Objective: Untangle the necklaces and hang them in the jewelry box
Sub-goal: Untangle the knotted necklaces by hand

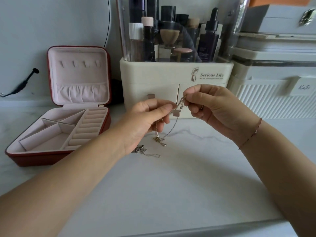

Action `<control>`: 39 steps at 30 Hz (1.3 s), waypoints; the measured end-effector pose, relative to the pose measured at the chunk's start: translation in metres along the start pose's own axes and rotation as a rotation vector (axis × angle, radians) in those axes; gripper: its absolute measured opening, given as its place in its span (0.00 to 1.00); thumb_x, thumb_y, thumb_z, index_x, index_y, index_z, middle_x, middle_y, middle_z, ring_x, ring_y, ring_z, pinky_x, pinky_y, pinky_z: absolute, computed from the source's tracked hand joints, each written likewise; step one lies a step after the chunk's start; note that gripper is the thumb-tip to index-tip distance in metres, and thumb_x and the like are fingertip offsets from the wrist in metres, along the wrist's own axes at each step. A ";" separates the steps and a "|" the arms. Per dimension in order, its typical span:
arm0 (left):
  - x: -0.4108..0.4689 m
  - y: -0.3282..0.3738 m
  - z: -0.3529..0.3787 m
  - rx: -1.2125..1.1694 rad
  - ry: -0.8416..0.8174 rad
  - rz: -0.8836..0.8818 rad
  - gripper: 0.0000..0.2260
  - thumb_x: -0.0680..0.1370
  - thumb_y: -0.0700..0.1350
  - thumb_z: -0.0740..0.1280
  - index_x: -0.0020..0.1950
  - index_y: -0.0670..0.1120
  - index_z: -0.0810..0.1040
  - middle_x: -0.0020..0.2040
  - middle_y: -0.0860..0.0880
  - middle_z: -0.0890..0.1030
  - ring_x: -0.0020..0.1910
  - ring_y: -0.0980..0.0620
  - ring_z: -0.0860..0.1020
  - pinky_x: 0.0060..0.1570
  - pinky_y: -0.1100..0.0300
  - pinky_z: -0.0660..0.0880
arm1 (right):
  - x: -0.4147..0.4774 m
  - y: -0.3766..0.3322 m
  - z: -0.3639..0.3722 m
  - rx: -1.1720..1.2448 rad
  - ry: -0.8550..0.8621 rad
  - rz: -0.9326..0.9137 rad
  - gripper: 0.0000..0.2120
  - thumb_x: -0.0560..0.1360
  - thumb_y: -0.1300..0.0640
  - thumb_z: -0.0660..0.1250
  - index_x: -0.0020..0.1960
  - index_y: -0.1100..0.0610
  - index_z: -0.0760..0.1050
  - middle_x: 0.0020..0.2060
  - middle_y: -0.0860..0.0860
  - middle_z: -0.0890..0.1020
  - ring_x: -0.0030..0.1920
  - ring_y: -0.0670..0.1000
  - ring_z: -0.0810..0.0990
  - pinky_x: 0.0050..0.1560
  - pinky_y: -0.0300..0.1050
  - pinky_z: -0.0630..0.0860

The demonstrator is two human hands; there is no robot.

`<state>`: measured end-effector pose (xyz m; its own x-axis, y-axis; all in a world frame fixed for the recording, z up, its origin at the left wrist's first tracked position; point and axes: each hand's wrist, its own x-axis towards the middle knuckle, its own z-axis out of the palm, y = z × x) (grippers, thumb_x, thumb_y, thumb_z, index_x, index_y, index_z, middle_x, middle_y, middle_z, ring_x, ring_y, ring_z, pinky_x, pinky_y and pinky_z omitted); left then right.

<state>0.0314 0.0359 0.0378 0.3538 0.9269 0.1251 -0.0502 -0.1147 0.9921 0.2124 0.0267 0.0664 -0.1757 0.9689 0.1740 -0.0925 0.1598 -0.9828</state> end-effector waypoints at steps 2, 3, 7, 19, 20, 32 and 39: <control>-0.001 0.001 0.002 0.051 -0.015 0.008 0.07 0.77 0.43 0.65 0.51 0.46 0.81 0.34 0.52 0.78 0.28 0.56 0.69 0.36 0.63 0.68 | 0.000 0.000 0.001 -0.016 0.012 -0.015 0.06 0.75 0.67 0.64 0.41 0.60 0.76 0.33 0.54 0.77 0.28 0.46 0.71 0.30 0.34 0.70; -0.002 0.001 0.002 0.067 -0.017 0.011 0.07 0.77 0.43 0.66 0.51 0.47 0.82 0.35 0.53 0.79 0.28 0.56 0.69 0.37 0.63 0.68 | -0.001 0.000 0.002 -0.027 0.019 -0.024 0.06 0.75 0.67 0.65 0.40 0.60 0.75 0.32 0.54 0.76 0.27 0.46 0.70 0.30 0.34 0.70; -0.001 0.002 0.006 0.066 0.012 0.038 0.08 0.75 0.43 0.68 0.52 0.46 0.82 0.42 0.50 0.83 0.31 0.56 0.72 0.41 0.64 0.72 | -0.001 0.001 0.005 -0.062 0.031 -0.048 0.07 0.75 0.68 0.65 0.40 0.60 0.75 0.30 0.54 0.76 0.26 0.47 0.69 0.28 0.35 0.67; 0.001 0.002 0.005 0.088 0.075 0.099 0.02 0.74 0.39 0.69 0.44 0.44 0.81 0.31 0.56 0.82 0.35 0.63 0.78 0.39 0.73 0.71 | -0.001 0.005 0.006 -0.168 -0.039 -0.009 0.05 0.73 0.68 0.68 0.48 0.63 0.78 0.31 0.54 0.76 0.28 0.45 0.71 0.30 0.35 0.68; 0.001 0.002 0.005 0.096 0.076 0.100 0.02 0.74 0.39 0.69 0.44 0.44 0.80 0.31 0.56 0.82 0.35 0.64 0.78 0.39 0.74 0.71 | -0.001 0.006 0.006 -0.200 -0.046 -0.003 0.06 0.72 0.67 0.69 0.49 0.64 0.79 0.32 0.55 0.76 0.28 0.45 0.71 0.31 0.35 0.68; 0.001 0.000 0.005 0.249 0.016 0.008 0.05 0.78 0.42 0.65 0.48 0.45 0.80 0.44 0.48 0.79 0.45 0.57 0.75 0.55 0.59 0.72 | 0.000 0.009 0.006 -0.269 -0.083 0.031 0.03 0.73 0.66 0.68 0.41 0.62 0.79 0.32 0.53 0.78 0.31 0.46 0.73 0.34 0.34 0.73; 0.002 -0.003 0.004 0.192 -0.009 -0.004 0.11 0.68 0.48 0.66 0.45 0.42 0.80 0.43 0.47 0.78 0.46 0.54 0.73 0.53 0.59 0.70 | -0.001 0.009 0.008 -0.334 -0.101 0.046 0.05 0.71 0.70 0.69 0.40 0.62 0.77 0.33 0.59 0.77 0.31 0.49 0.72 0.34 0.38 0.72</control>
<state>0.0364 0.0370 0.0351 0.3620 0.9244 0.1202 0.1296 -0.1776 0.9755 0.2042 0.0255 0.0576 -0.2694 0.9558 0.1177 0.2406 0.1851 -0.9528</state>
